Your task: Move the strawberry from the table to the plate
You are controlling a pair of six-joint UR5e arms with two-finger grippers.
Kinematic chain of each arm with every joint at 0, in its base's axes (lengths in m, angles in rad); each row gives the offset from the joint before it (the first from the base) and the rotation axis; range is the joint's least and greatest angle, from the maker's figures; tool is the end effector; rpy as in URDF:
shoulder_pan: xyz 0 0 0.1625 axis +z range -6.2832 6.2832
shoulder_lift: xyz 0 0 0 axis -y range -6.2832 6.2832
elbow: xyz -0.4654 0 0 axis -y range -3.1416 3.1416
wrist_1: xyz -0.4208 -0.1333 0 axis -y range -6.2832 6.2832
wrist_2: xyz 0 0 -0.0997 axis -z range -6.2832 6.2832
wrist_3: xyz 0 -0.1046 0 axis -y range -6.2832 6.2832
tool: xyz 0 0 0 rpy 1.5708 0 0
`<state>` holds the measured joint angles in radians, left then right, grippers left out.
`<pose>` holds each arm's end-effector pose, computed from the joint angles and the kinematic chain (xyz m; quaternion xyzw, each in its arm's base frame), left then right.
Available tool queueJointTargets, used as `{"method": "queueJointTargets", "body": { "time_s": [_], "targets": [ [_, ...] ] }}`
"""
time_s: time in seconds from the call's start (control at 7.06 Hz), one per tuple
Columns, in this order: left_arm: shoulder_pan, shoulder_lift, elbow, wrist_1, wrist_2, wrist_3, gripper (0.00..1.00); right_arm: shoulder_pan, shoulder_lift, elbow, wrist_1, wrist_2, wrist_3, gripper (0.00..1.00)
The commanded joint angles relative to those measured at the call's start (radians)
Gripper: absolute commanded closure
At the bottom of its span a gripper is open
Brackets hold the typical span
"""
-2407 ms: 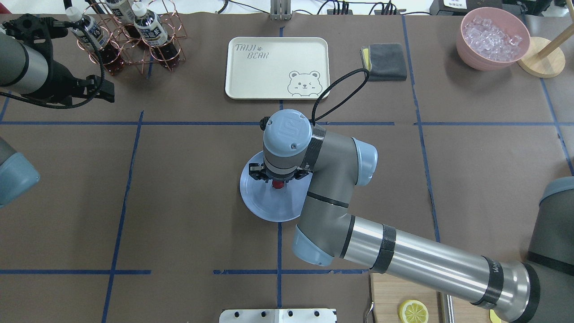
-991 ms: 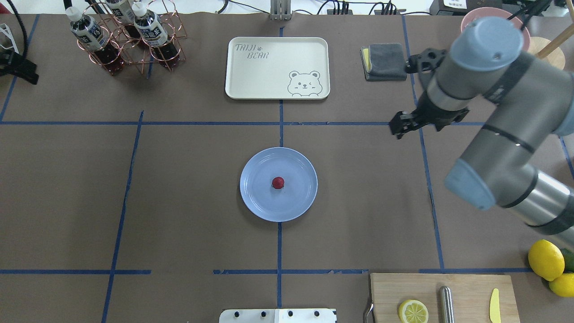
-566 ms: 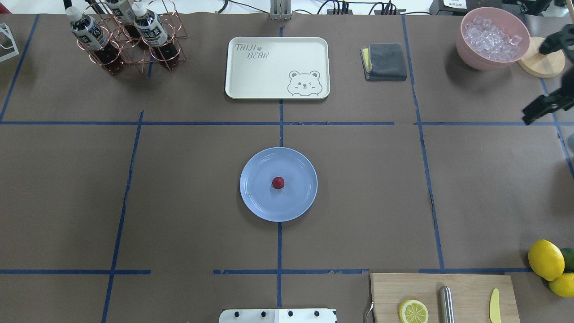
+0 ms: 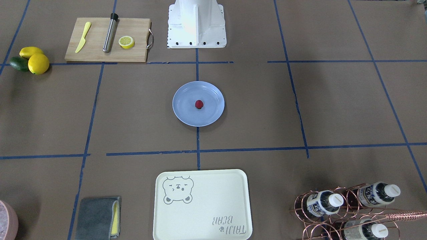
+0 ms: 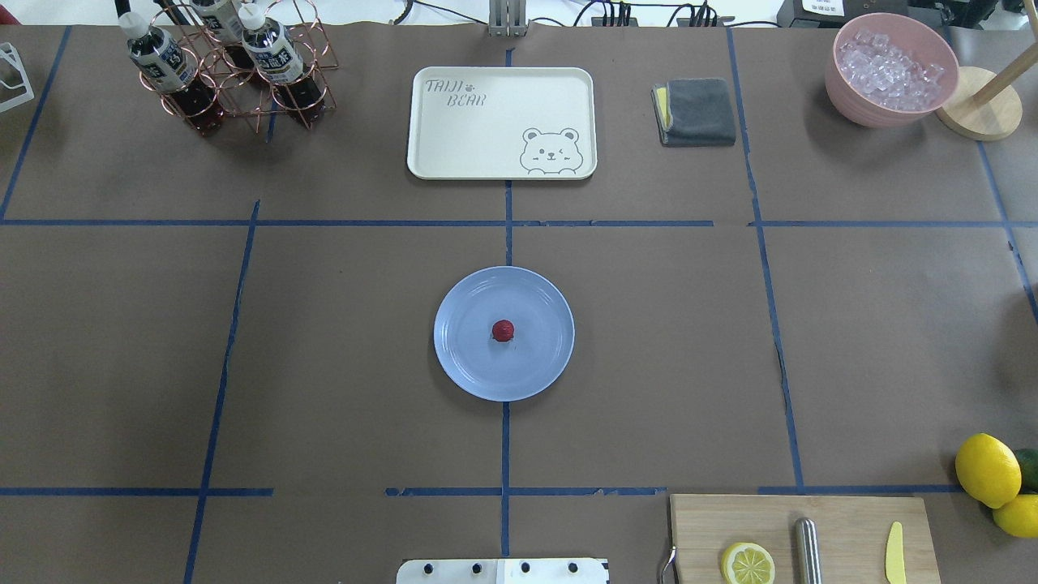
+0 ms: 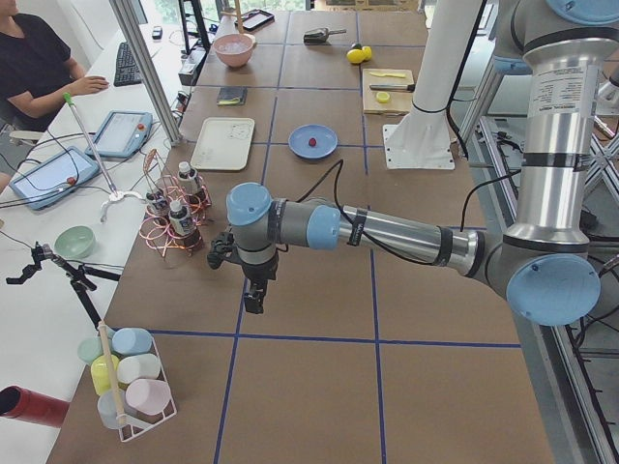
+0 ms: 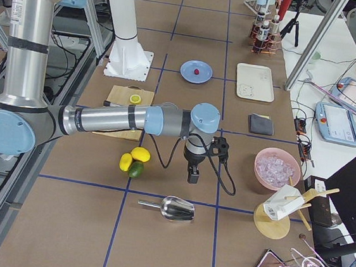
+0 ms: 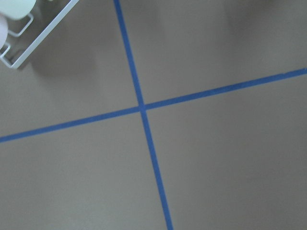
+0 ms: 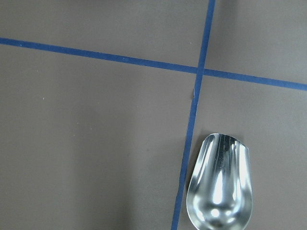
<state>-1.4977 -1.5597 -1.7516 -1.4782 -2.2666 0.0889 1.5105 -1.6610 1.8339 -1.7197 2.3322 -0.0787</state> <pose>-0.0285 -0.5186 0.6292 0.0389 0.3404 0.0891 0.9352 0.0325 -0.4769 0.6269 0.0146 -0.3714 -0.0689 0.9258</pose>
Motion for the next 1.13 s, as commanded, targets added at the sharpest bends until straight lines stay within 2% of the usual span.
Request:
{"method": "queueJointTargets", "body": {
  "time_s": [0.0,0.14,0.28,0.42,0.99],
  "targets": [
    [-0.065,0.026,0.035,0.002,-0.001,0.06,0.0,0.043,-0.012,-0.05,0.059,0.027,-0.012,0.0],
    [-0.075,0.026,0.067,0.003,-0.005,0.096,0.0,0.071,-0.029,-0.076,0.064,0.127,-0.021,0.0],
    [-0.079,0.024,0.108,0.001,-0.075,0.098,0.0,0.106,-0.031,-0.14,0.106,0.145,-0.074,0.0],
    [-0.079,0.024,0.125,-0.002,-0.109,0.098,0.0,0.135,-0.031,-0.192,0.162,0.148,-0.145,0.0],
    [-0.078,0.023,0.13,-0.008,-0.11,0.089,0.0,0.16,-0.016,-0.183,0.164,0.138,-0.091,0.0]
  ]
}}
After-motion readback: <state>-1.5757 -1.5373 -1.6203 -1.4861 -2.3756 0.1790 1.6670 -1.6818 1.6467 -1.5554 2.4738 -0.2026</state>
